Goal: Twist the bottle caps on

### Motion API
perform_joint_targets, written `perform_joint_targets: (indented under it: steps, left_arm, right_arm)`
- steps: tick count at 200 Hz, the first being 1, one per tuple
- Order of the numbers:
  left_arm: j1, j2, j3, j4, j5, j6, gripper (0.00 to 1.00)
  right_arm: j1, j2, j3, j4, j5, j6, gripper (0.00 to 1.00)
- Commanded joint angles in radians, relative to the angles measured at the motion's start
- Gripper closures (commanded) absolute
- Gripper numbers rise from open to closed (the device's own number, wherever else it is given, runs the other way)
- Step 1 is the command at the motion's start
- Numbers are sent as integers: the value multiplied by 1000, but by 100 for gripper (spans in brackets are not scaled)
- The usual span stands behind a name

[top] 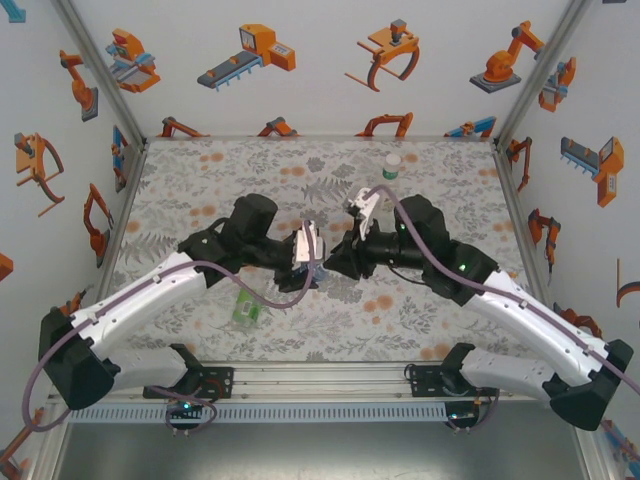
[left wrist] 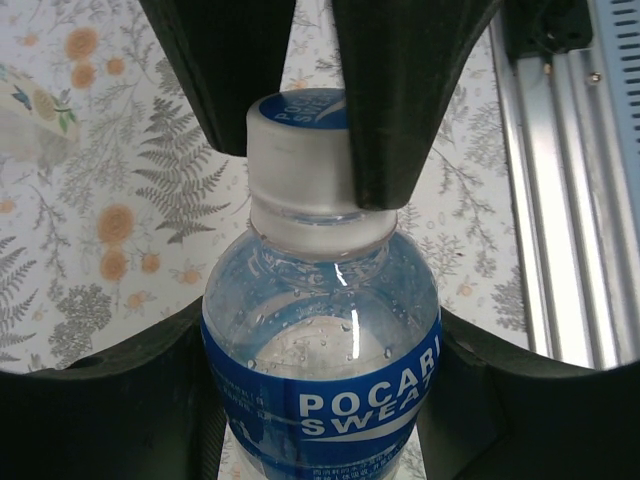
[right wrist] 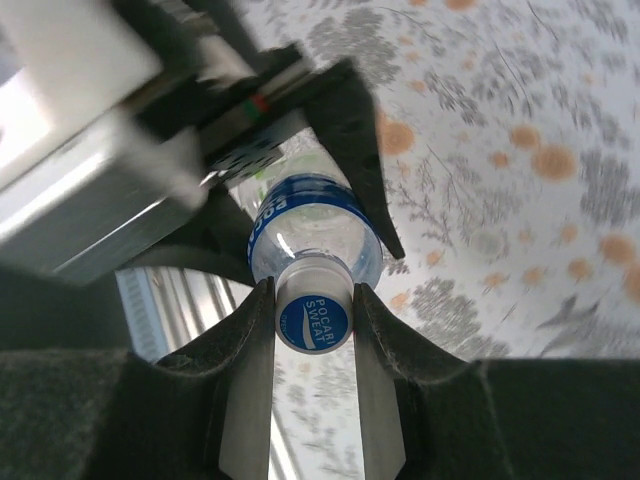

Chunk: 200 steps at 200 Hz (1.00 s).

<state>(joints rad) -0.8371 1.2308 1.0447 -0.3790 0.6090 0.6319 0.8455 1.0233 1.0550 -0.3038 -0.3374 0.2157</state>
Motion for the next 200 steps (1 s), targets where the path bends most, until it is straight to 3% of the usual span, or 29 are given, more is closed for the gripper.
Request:
perform_joint_targets:
  steps: [1,21,41,86,106,133,165,200]
  left_arm:
    - [-1,19,7,141,-33,-23,100]
    - [0,37,3,181,-37,-23,100]
    - [0,52,6,207,-39,-27,100]
    - [-1,72,17,198,-20,-22,100]
    - [0,79,36,154,-14,-11,100]
    - [0,72,49,109,-5,0,100]
    - [0,55,53,54,16,11,100]
    - [0,10,49,-12,67,26,100]
  right_arm:
    - [2,-39,-56,24,286,460,100]
    - [1,-73,-98,-14,428,725,100]
    - [1,-71,-74,-171,528,947,100]
    - [0,-29,-23,-193,483,937,100]
    - [2,-31,-16,-115,454,794,82]
    - [1,-48,9,-13,353,477,57]
    - [0,-53,68,-25,146,42,46]
    - [1,-34,157,-193,-130,-436,42]
